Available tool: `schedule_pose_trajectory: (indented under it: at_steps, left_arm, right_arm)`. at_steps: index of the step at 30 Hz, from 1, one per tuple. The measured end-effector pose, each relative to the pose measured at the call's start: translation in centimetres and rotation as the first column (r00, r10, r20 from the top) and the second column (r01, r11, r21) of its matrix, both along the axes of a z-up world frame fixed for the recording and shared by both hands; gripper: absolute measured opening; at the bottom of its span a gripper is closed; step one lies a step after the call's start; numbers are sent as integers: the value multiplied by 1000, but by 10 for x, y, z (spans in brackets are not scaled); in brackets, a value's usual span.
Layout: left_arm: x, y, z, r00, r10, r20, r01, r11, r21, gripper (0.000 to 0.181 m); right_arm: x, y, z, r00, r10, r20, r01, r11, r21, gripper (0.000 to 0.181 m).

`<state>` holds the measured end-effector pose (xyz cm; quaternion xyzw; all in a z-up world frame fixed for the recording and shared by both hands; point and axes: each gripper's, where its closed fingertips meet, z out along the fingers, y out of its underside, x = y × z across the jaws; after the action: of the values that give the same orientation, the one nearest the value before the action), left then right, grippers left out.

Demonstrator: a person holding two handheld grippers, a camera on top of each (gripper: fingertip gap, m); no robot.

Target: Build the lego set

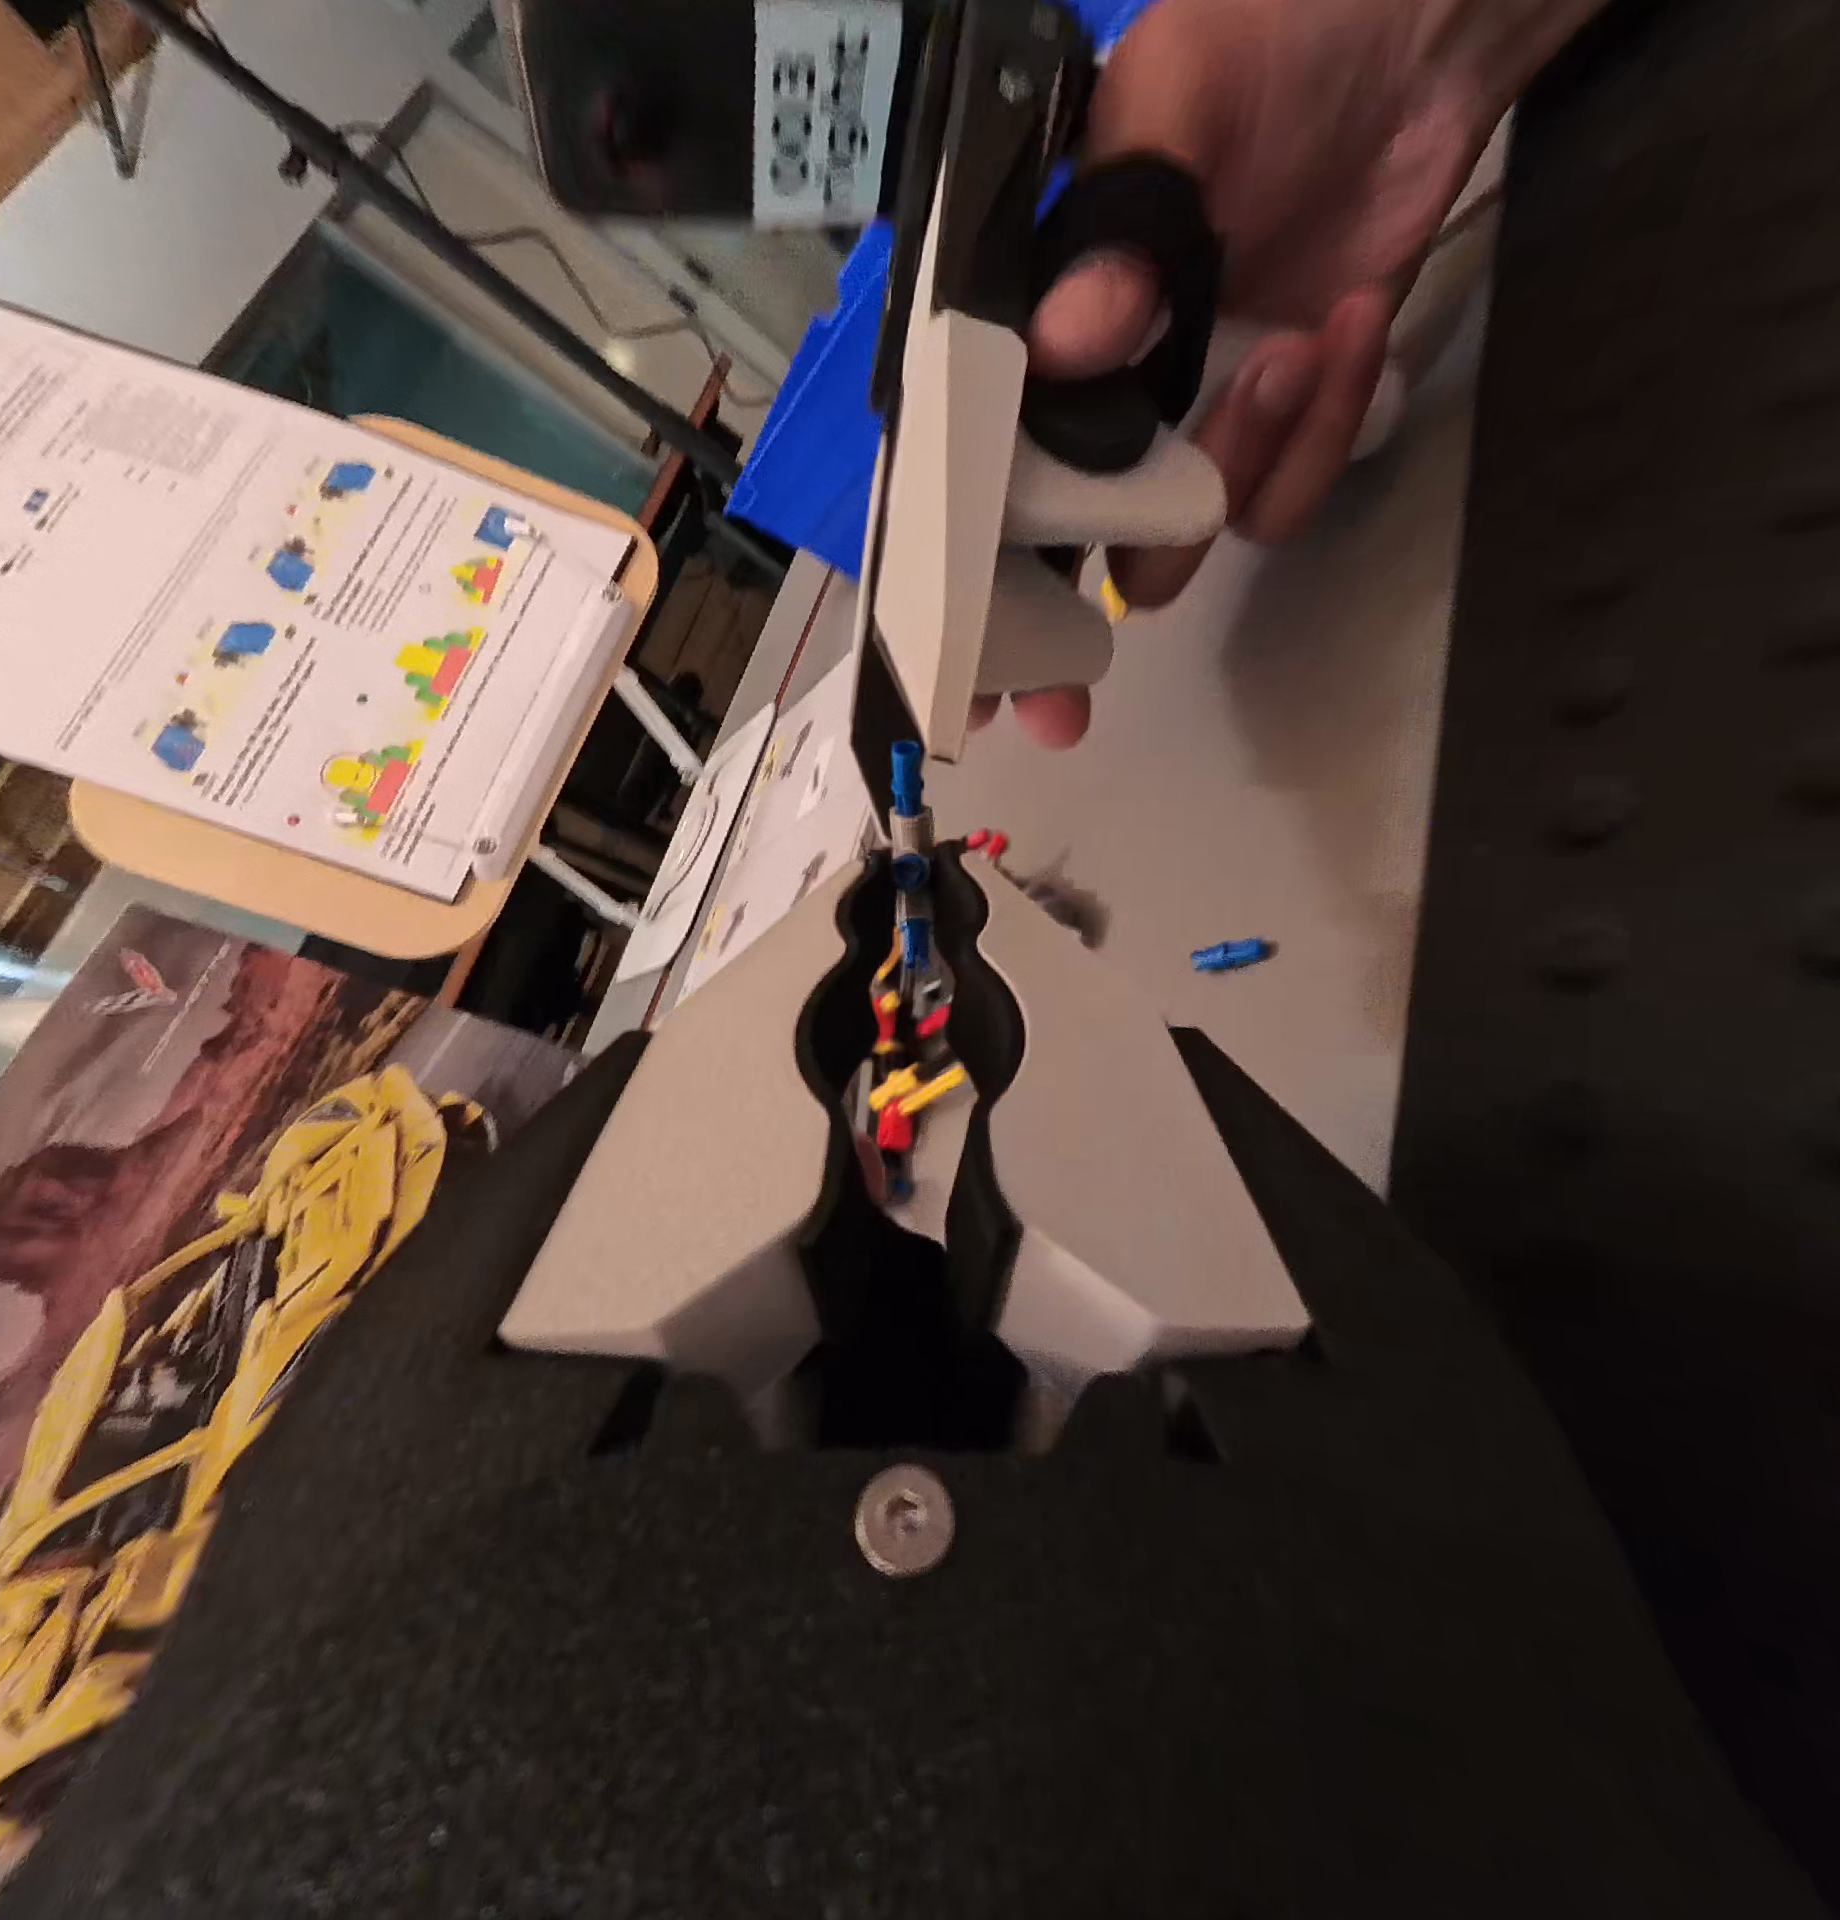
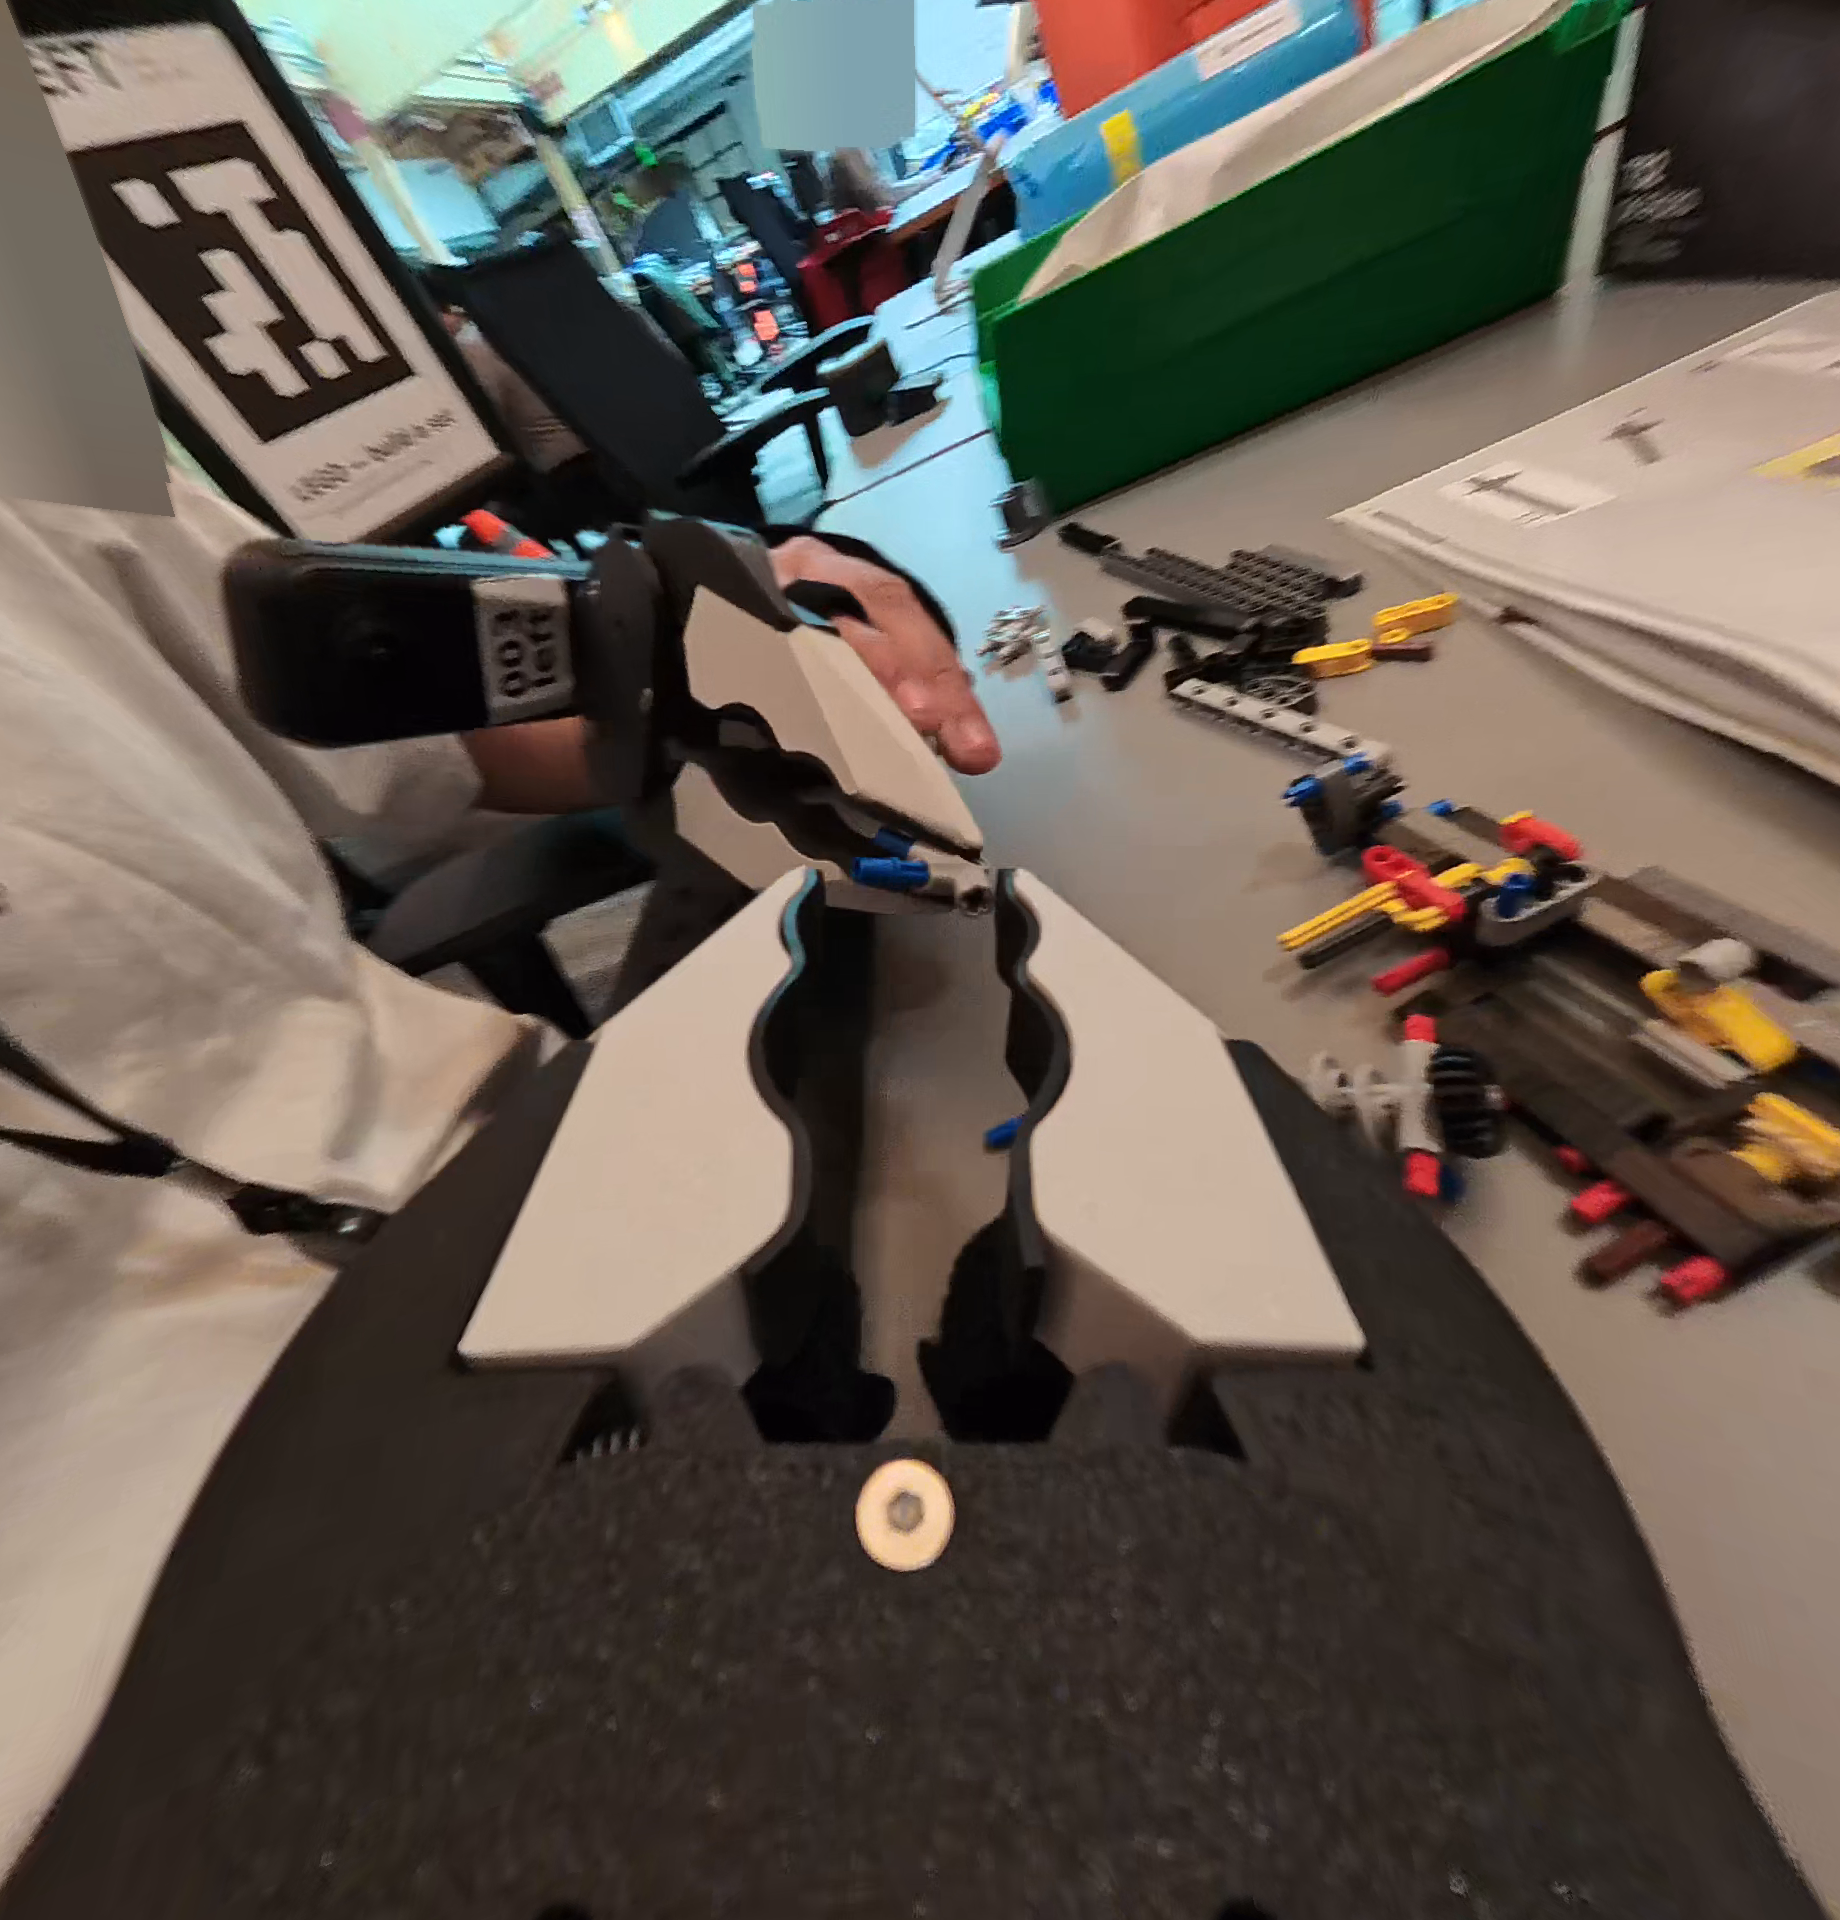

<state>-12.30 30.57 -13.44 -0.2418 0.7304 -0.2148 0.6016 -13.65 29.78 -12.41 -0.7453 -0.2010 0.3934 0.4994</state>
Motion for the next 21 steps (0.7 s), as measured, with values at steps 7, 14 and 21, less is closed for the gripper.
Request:
schedule_pose_trajectory:
  at_steps: [7,14,21]
  left_arm:
    - [6,29,-12,976,219,-8,-213,955,205,5]
    - [7,31,-14,972,235,-2,-227,939,258,6]
    - [7,29,-16,972,234,8,-224,922,316,6]
  right_arm:
    - [13,20,-6,941,-237,242,205,967,149,18]
    - [9,23,-20,915,-246,320,207,967,151,12]
    - [12,25,-18,910,-268,317,230,961,153,9]
